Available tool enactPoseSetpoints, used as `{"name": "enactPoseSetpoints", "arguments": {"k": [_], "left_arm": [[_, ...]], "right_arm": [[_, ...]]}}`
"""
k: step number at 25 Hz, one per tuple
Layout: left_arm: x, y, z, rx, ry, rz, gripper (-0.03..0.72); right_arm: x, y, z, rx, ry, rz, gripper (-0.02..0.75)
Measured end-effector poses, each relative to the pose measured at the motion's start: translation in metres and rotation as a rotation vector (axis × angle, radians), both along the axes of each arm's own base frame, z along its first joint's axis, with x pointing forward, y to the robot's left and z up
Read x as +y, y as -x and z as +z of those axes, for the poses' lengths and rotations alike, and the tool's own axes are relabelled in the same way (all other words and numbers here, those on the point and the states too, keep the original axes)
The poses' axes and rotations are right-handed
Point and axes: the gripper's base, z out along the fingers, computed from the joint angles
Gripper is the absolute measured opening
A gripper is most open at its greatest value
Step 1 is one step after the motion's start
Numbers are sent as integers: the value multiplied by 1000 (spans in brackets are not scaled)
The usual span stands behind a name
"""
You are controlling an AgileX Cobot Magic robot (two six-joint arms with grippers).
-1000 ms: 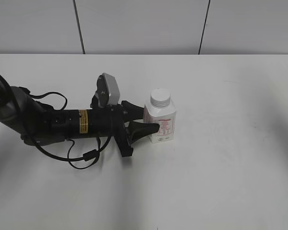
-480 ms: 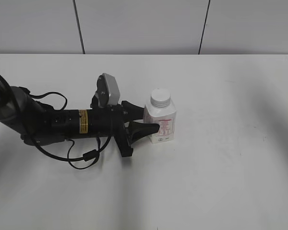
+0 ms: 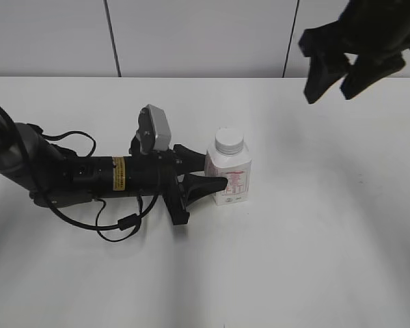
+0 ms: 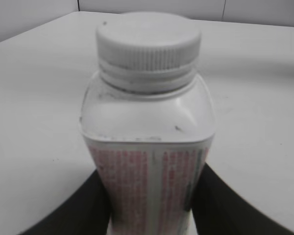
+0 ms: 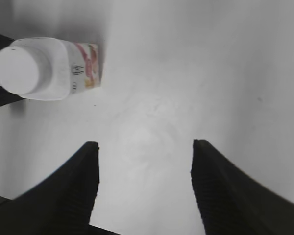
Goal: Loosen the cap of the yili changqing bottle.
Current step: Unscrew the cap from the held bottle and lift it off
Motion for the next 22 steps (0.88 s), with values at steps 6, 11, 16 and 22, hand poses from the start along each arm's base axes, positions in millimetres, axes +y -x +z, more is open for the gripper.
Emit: {"name": "enactPoseSetpoints", "arguments": {"k": [6, 11, 16, 22], "left_arm": [[0, 0, 0, 0, -1, -2, 313], [0, 0, 0, 0, -1, -3, 313], [0, 0, 0, -1, -1, -4, 313], [0, 1, 0, -1, -3, -9, 313]], "right_arm": [[58, -6, -12, 4, -5, 129, 472], [92, -8, -26, 20, -11, 203, 514], [105, -13, -33, 31, -20, 216, 563], [111, -14, -47, 65, -16, 222, 566]]}}
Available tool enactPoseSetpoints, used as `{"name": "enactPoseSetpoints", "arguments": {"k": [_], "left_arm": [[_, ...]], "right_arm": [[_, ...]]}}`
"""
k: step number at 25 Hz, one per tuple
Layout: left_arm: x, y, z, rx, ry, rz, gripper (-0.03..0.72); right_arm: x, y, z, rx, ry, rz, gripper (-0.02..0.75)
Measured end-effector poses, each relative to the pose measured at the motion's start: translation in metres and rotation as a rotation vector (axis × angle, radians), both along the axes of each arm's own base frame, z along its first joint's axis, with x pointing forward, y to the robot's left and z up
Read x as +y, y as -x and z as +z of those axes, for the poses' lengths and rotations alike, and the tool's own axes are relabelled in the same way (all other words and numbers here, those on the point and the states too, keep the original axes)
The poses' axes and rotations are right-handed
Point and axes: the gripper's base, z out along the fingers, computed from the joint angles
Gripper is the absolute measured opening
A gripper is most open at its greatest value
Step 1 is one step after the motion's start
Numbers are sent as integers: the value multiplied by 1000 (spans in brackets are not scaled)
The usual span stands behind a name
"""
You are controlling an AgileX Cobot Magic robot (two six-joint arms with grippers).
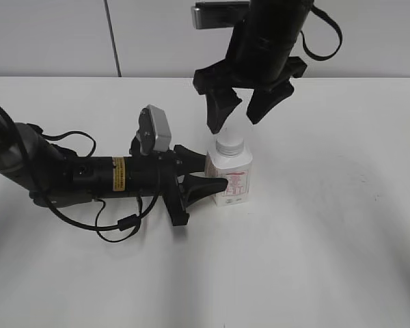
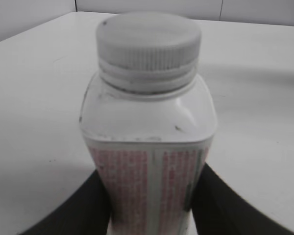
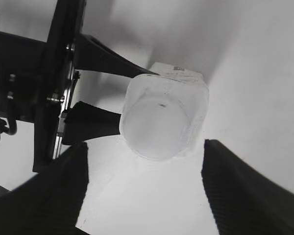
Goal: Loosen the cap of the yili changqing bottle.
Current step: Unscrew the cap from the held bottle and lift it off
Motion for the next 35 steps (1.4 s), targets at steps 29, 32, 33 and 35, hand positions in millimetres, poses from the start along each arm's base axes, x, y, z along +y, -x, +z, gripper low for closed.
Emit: {"name": "enactPoseSetpoints", "arguments": {"k": [29, 32, 33, 35], "left_arm": [[0, 0, 0, 1, -4, -2, 313], [0, 0, 0, 2, -5, -2, 313], [0, 0, 0, 2, -5, -2, 313], [0, 0, 0, 2, -5, -2, 313]], "right_arm": [[9, -6, -40, 52, 91, 21, 469], [9, -7, -44, 60, 97, 17, 427], [9, -7, -44, 60, 97, 16, 421], [9, -7, -44, 60, 97, 16, 412]]}}
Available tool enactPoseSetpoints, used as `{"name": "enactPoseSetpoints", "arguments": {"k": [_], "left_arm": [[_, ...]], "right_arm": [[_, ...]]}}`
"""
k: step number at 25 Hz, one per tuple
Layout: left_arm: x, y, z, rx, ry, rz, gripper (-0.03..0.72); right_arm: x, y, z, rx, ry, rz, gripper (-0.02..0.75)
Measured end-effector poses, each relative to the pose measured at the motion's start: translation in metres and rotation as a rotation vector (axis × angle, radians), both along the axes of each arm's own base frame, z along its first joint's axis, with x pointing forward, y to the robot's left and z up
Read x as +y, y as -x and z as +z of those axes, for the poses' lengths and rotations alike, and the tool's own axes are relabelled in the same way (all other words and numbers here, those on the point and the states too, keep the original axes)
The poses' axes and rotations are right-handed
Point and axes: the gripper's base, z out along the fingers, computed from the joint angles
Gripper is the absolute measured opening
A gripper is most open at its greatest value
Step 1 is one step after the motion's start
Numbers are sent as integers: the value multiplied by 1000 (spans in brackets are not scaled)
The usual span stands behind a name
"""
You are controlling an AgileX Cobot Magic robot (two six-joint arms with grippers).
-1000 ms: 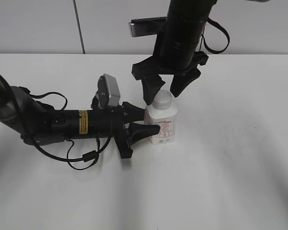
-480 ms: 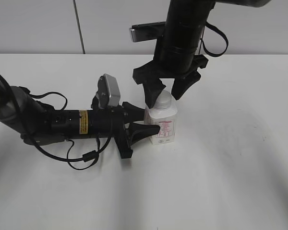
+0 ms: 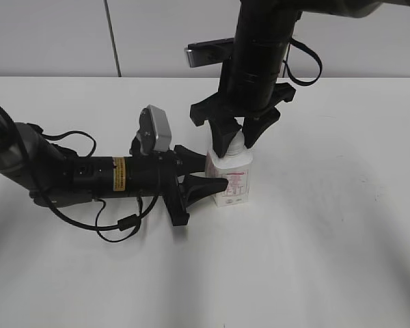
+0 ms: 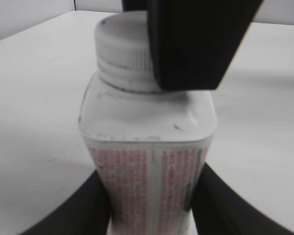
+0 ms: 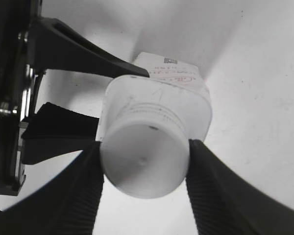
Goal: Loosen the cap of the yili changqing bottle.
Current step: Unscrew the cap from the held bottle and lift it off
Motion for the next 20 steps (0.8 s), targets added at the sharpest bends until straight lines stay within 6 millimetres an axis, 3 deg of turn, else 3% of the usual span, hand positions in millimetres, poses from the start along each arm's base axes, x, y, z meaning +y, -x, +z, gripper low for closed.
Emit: {"name": "enactPoseSetpoints", "arguments": {"k": [10, 20], "left_arm": [[0, 0, 0, 1, -1, 1, 312], [0, 0, 0, -1, -2, -4, 311]], "right_arm": [[0, 0, 0, -6, 1, 35, 405], [0, 0, 0, -88, 15, 488, 401]]}}
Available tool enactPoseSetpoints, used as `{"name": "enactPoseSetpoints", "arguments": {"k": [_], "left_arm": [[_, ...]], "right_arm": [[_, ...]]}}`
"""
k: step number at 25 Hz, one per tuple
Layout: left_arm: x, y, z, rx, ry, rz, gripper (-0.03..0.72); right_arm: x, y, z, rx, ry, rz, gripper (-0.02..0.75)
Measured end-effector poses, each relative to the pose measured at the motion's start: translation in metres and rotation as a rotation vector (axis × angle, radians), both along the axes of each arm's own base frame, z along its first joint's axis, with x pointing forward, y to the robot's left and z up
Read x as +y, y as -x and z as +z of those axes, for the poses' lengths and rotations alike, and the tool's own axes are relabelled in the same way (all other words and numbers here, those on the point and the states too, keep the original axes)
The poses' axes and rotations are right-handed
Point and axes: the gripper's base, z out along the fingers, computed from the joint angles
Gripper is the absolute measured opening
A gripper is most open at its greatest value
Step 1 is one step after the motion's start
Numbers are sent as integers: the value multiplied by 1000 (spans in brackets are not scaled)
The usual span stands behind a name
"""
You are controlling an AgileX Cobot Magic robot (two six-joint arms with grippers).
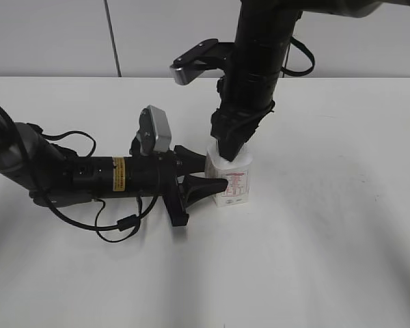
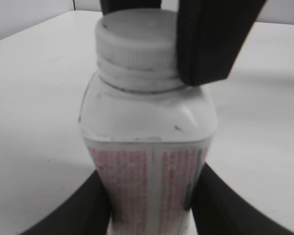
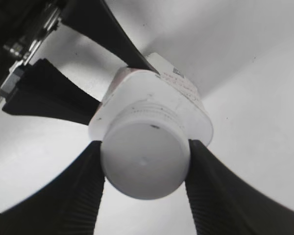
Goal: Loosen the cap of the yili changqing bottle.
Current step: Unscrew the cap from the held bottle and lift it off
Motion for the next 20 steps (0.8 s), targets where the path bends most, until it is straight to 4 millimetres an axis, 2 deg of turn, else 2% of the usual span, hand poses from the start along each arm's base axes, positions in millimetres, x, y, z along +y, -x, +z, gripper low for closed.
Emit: {"name": "enactPoseSetpoints", "arguments": {"k": [6, 20], "left_arm": [[0, 0, 0, -1, -1, -4, 310], [0, 1, 0, -6, -7, -17, 310]], "right_arm": [[0, 0, 0, -44, 9, 250, 398], [0, -1, 3, -60, 9, 328, 398]]}}
